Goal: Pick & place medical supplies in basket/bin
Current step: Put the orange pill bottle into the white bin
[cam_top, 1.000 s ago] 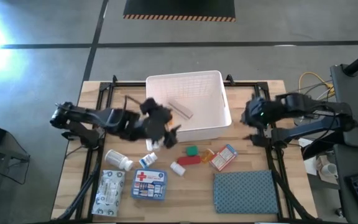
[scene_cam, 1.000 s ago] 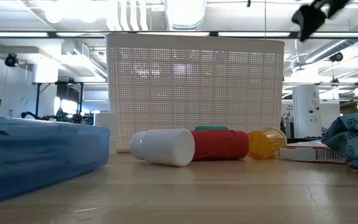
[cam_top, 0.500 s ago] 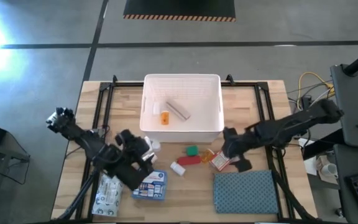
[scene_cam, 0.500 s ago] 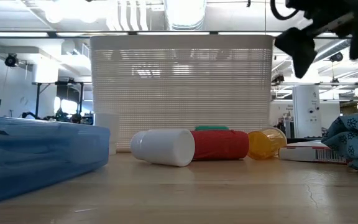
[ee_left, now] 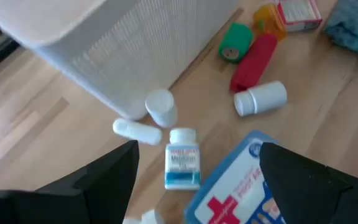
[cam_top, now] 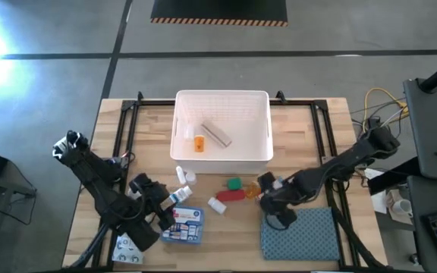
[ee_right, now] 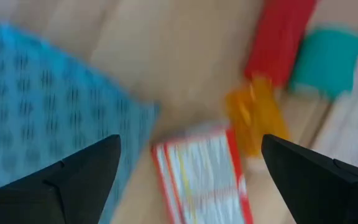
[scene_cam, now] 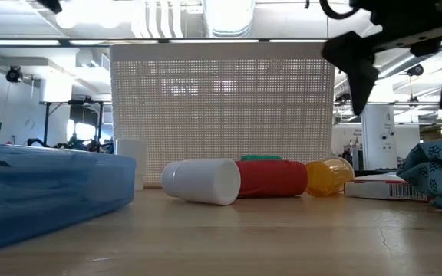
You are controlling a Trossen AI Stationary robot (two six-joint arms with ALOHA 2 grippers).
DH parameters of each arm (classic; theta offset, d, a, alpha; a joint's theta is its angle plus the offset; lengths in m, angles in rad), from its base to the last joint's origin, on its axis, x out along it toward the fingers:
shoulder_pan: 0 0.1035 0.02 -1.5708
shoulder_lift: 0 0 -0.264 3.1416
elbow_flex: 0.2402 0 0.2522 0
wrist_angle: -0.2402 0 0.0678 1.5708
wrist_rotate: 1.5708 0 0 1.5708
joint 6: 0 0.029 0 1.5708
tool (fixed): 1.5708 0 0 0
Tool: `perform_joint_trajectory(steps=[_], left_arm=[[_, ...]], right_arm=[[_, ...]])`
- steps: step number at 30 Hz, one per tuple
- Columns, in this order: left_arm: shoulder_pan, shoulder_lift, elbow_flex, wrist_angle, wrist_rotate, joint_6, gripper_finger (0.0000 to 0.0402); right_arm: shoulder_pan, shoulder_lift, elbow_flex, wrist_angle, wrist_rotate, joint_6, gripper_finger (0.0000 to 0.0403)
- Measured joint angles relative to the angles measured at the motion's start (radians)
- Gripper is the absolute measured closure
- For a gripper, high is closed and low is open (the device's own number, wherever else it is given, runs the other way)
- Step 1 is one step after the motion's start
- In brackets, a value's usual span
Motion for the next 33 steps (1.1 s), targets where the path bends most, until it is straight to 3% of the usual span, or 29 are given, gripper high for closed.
perform_joint_trajectory(steps=[3,8,12,24,33], left_arm=[[-0.026,0.000,-0.018,0.002,0.036,-0.051,0.0092],[-0.073,0.000,-0.040,0.007,0.086,-0.125,0.0092],[-0.109,0.000,-0.058,0.006,0.088,-0.166,0.0092],[-0.142,0.001,-0.070,0.008,0.094,-0.173,0.0092],[-0.146,0.001,-0.070,0.014,0.094,-0.184,0.0092]], right_arm=[[0.002,0.068,0.011,0.080,0.017,-0.011,0.0023],[-0.010,0.166,0.053,0.089,0.144,0.021,0.0024],[-0.038,0.226,0.088,0.089,0.144,0.065,0.0037],[-0.098,0.274,0.084,0.060,0.130,0.009,0.0152],[-0.128,0.274,0.041,0.065,0.130,-0.073,0.0154]])
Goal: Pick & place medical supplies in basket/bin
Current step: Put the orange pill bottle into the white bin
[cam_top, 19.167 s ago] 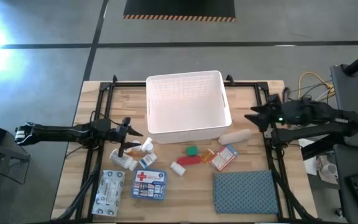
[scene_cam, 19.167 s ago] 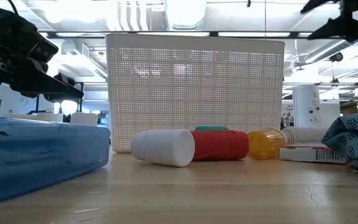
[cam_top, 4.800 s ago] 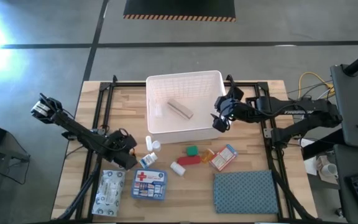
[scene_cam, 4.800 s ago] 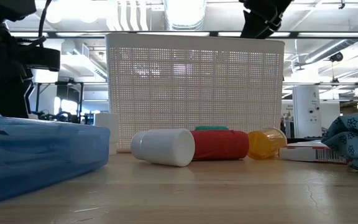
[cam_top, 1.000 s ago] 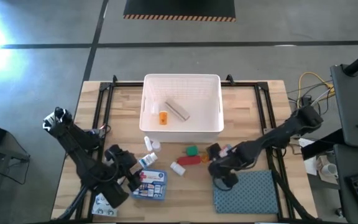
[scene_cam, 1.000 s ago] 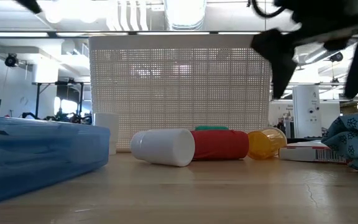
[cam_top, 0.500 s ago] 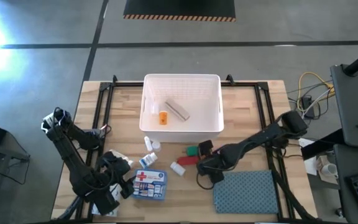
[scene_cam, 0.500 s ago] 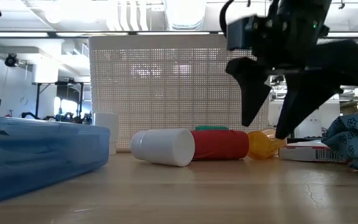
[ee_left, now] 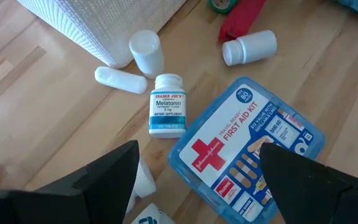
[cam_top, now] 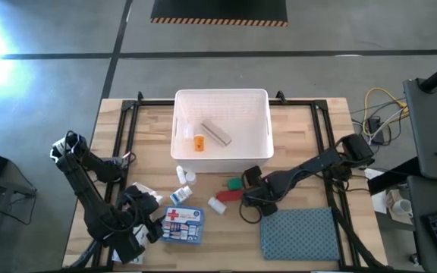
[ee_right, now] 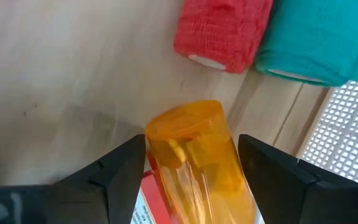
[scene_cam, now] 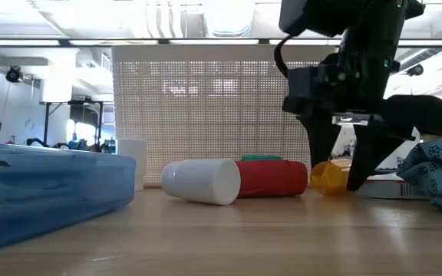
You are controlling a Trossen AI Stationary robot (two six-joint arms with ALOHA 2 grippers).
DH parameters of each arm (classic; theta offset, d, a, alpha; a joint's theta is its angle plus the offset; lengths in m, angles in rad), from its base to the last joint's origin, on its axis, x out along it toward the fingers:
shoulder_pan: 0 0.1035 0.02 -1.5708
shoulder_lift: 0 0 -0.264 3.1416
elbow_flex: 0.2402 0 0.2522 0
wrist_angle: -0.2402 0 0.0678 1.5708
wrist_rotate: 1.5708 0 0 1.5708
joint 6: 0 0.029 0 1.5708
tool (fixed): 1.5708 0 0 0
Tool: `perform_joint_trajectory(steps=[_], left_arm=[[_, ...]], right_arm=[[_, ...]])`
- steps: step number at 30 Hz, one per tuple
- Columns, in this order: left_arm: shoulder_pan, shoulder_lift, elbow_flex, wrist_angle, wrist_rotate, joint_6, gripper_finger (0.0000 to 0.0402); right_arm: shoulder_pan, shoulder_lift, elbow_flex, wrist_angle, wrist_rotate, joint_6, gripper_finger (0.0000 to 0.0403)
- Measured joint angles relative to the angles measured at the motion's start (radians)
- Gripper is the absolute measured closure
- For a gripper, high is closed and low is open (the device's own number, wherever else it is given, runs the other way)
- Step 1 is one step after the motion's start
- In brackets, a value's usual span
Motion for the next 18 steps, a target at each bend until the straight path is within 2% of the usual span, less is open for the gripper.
perform_joint_trajectory(steps=[6,15,18], left_arm=[[0.000,0.000,0.000,0.002,0.000,-0.018,0.0092],[0.000,0.000,0.000,0.003,0.000,-0.048,0.0092],[0.000,0.000,0.000,0.003,0.000,-0.048,0.0092]], right_arm=[[-0.001,0.000,-0.007,0.005,-0.003,-0.024,0.0168],[-0.001,-0.008,-0.002,-0.004,-0.006,0.055,0.0250],[0.006,-0.030,0.036,-0.034,-0.020,0.122,0.0260]])
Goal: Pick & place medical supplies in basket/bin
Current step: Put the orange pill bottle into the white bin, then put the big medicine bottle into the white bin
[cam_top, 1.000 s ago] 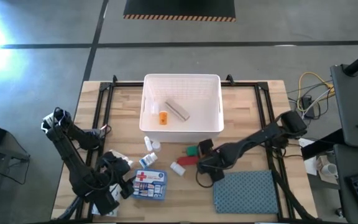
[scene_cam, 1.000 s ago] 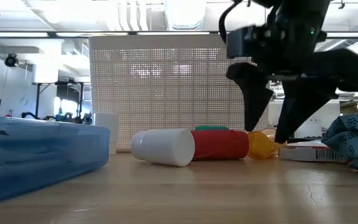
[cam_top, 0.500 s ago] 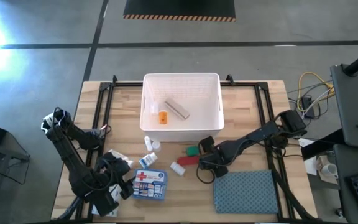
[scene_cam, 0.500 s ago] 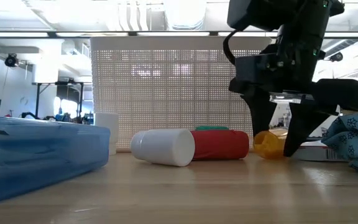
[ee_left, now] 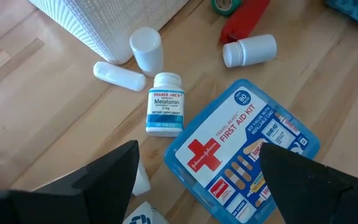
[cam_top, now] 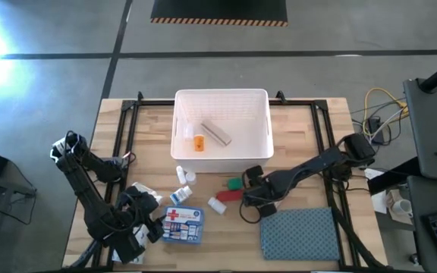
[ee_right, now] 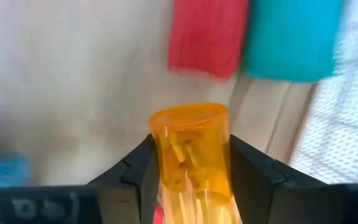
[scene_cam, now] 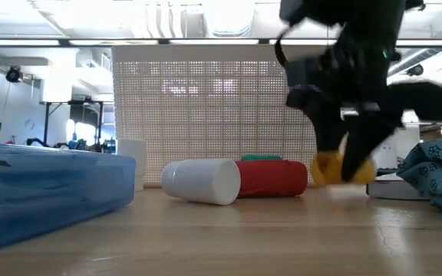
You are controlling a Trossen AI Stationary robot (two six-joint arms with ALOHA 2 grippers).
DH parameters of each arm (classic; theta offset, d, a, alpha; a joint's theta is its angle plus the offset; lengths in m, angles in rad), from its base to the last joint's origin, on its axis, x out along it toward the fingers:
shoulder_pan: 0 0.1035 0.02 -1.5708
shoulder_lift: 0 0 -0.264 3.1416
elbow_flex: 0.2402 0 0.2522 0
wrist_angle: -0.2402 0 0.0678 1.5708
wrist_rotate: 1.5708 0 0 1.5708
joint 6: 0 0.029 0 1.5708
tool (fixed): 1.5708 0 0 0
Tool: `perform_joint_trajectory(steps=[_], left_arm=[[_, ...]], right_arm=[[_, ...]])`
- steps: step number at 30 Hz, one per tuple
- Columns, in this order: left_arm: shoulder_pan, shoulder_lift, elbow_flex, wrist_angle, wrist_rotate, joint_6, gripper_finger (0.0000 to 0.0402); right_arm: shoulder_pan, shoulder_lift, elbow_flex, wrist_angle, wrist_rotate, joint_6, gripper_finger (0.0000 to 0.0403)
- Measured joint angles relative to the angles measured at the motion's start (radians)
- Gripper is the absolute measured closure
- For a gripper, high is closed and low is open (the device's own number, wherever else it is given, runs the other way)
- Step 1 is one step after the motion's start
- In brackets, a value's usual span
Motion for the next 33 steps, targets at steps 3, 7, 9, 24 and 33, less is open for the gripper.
perform_joint_trajectory(steps=[3,7,9,24,33], left_arm=[[0.000,0.000,0.000,0.000,-0.002,0.000,0.0092],[0.000,0.000,0.000,-0.003,-0.011,0.000,0.0092],[0.000,0.000,-0.001,-0.003,-0.031,0.001,0.0092],[0.000,0.001,-0.002,0.017,-0.114,0.000,0.0092],[0.001,0.001,-0.008,-0.012,-0.004,-0.259,0.0092]], right_arm=[[0.001,-0.054,0.062,-0.016,-0.031,0.096,0.0252],[0.000,-0.159,0.183,-0.026,-0.036,0.255,0.0243],[0.000,-0.215,0.256,-0.021,-0.022,0.341,0.0243],[-0.499,-0.284,0.543,-0.048,0.033,0.366,0.0235],[-0.652,-0.158,0.554,-0.125,-0.358,0.329,0.0135]])
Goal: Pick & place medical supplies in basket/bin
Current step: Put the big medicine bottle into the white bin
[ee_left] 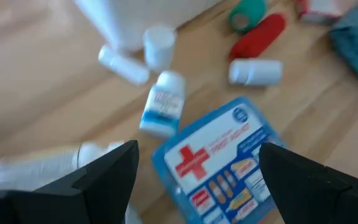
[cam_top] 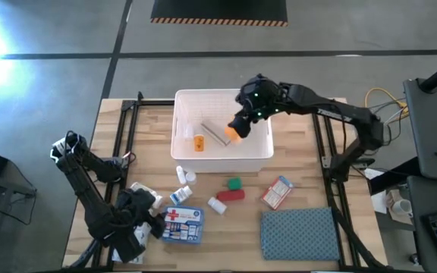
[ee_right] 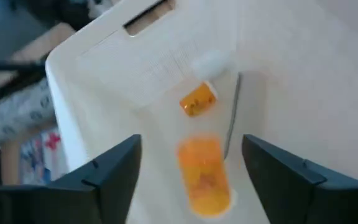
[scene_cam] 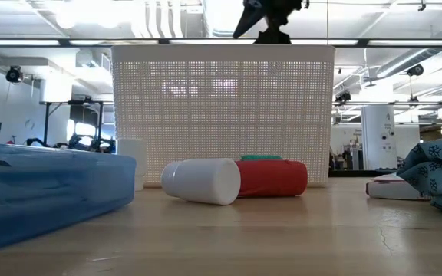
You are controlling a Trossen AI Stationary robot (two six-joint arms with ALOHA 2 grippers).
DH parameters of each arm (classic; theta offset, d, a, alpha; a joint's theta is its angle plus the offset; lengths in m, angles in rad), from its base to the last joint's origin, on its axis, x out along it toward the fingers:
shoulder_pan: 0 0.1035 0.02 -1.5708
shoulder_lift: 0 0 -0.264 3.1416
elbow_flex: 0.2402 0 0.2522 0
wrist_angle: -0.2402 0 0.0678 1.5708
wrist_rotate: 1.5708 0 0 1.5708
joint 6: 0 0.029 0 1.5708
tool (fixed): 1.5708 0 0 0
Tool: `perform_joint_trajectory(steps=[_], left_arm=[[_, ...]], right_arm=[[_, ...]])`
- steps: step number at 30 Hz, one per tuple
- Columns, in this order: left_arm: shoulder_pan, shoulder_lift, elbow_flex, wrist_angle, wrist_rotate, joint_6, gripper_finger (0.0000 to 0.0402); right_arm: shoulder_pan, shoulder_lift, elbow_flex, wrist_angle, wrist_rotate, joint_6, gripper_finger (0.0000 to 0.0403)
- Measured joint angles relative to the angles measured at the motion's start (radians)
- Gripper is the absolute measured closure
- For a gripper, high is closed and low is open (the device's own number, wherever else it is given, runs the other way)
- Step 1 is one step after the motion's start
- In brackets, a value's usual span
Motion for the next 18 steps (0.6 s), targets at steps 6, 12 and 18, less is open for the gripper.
perform_joint_trajectory(steps=[6,12,18], left_arm=[[0.000,0.000,-0.049,0.000,0.055,-0.244,0.0092],[0.002,0.001,-0.066,0.011,0.056,-0.202,0.0092],[0.007,0.001,-0.013,0.010,0.057,0.376,0.0092]], right_arm=[[0.020,0.001,0.049,-0.004,0.007,-0.237,0.0069],[0.055,-0.078,0.076,-0.021,0.066,-0.373,0.0039],[0.137,-0.149,0.073,-0.172,0.210,-0.520,0.0038]])
